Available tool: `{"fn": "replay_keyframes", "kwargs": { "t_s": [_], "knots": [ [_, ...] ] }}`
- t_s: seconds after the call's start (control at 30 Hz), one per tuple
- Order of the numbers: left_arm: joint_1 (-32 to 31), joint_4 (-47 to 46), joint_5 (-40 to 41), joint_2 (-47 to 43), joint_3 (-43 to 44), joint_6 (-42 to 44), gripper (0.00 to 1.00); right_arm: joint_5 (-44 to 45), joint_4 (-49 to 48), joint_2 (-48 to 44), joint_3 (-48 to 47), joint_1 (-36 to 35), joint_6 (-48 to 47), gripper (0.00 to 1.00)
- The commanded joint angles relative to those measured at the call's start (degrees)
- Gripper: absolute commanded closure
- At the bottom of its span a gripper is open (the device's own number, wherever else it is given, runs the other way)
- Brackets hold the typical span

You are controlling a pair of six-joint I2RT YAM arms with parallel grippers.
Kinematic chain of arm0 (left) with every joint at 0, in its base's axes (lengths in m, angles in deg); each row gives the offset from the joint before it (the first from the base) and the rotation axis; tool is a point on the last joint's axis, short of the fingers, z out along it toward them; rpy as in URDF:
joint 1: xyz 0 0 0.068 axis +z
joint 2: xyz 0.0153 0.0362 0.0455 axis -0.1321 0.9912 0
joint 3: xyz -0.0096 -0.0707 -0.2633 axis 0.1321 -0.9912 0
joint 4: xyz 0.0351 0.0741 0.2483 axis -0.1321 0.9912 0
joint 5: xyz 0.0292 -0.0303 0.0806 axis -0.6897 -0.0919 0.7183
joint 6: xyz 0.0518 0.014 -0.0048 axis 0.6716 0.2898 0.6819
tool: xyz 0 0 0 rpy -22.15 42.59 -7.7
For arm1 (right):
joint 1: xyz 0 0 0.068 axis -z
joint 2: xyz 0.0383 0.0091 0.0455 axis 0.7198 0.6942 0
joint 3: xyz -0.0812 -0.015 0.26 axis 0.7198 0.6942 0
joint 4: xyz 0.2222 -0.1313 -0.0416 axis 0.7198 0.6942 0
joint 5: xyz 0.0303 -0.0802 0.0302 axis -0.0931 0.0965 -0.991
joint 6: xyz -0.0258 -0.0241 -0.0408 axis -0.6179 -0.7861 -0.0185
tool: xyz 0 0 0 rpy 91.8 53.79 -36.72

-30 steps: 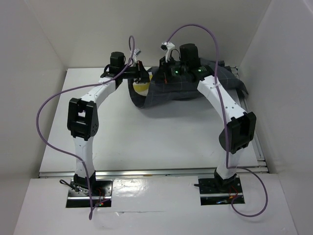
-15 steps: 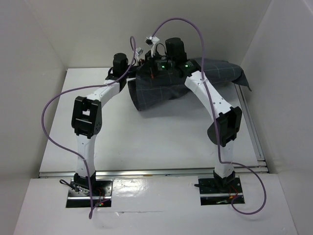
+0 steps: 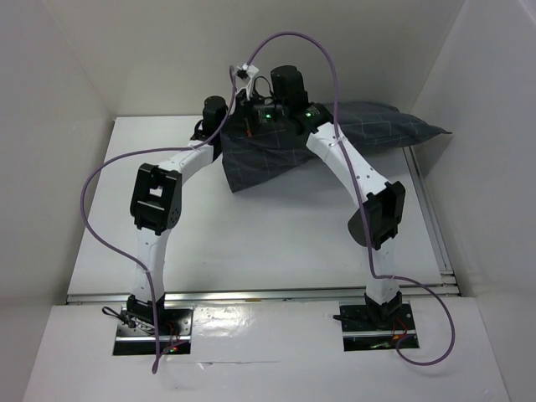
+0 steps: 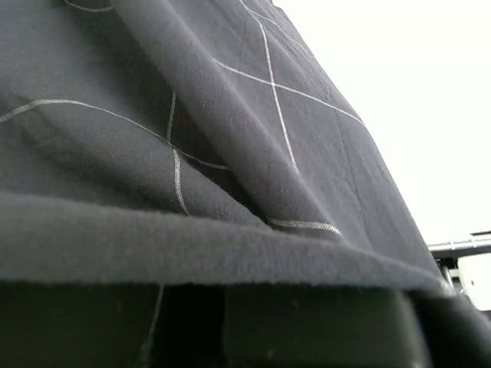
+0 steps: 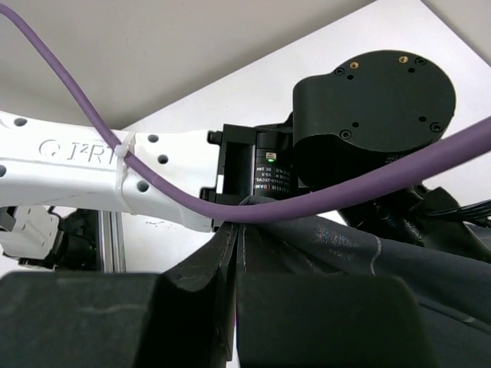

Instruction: Put the pillow into the pillowcase

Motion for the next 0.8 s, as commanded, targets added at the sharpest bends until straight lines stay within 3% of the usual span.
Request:
{"fn": "replay_keyframes", "kwargs": {
  "t_s": [0.0,0.2,0.43,0.5,0.53,0.57,0.67,0.77],
  "knots": [
    [-2.0,-4.8,4.6,1.1,3.1,-2.4,1.00,-6.2,-7.3,0.2,-3.9,-3.4,1.6,1.00],
    [-2.0,-1.7,5.2,0.4,2.6,-0.4,1.00,-5.7,-7.9,-2.2,-1.8,-3.4,0.0,1.00],
    [0.7,9.9,6.3,-5.4,-2.7,10.6,1.00,-4.0,-7.3,-8.3,6.6,-0.6,-1.5,1.00],
    [2.1,14.5,6.3,-7.5,-4.3,15.2,1.00,-2.5,-6.0,-10.0,7.2,0.9,-2.1,0.86],
    [2.1,16.2,6.3,-8.2,-4.9,16.9,1.00,-2.0,-5.1,-10.6,7.9,1.0,-2.1,0.72],
    [3.5,17.8,6.3,-8.9,-5.7,20.1,1.00,-0.4,-4.6,-11.9,7.9,1.7,-2.1,0.50],
    [4.9,24.4,7.1,-12.1,-7.7,27.3,1.00,3.0,-5.2,-14.3,10.7,3.3,-2.7,0.36],
    [6.9,31.3,7.8,-15.2,-10.4,34.4,1.00,7.0,-7.1,-17.6,13.5,5.4,-3.3,0.32]
  ]
}}
